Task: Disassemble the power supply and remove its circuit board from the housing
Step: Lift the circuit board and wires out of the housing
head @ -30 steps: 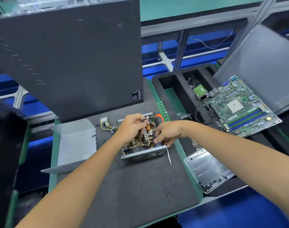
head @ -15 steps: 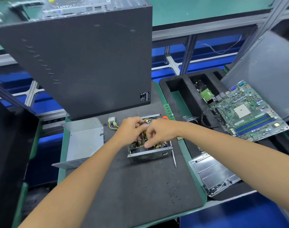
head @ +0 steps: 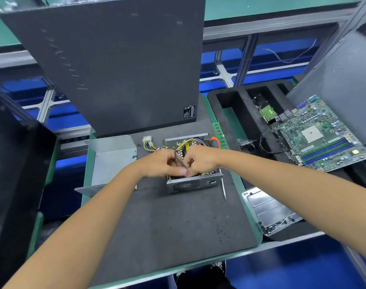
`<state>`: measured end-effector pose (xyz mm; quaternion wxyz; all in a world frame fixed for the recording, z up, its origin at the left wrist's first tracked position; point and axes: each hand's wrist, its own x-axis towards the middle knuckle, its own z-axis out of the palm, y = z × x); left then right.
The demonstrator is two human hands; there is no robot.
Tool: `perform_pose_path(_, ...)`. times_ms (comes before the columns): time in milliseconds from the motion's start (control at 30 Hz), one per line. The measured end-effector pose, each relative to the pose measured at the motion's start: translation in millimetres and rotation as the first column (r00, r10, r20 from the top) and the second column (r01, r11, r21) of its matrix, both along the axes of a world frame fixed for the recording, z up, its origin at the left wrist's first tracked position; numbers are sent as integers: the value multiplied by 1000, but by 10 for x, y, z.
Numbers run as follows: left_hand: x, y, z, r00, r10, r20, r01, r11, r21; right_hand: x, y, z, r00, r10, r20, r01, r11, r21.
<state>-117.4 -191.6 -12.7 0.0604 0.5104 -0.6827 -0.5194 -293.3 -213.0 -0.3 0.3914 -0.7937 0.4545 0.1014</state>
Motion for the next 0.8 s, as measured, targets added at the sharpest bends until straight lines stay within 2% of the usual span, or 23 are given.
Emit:
perform_pose_path(67,12,30,-16,994,-91,62,87,994,69,48,46,-1,1000,-13,-16,12,999,-37)
perform_pose_path(200,-29,-19,7,980,-141,138,120,981,151,102,95,9,997,-67,-44,64,995,-79)
perform_pose_path(367,-98,-80,34,929,-239,283,207,969,139,75,158,0,991,-134,-11,133,988,-77)
perform_pose_path(800,-148,-63,45,912,-290,290,222,944,245,52,264,57,980,-198,8,198,975,-105)
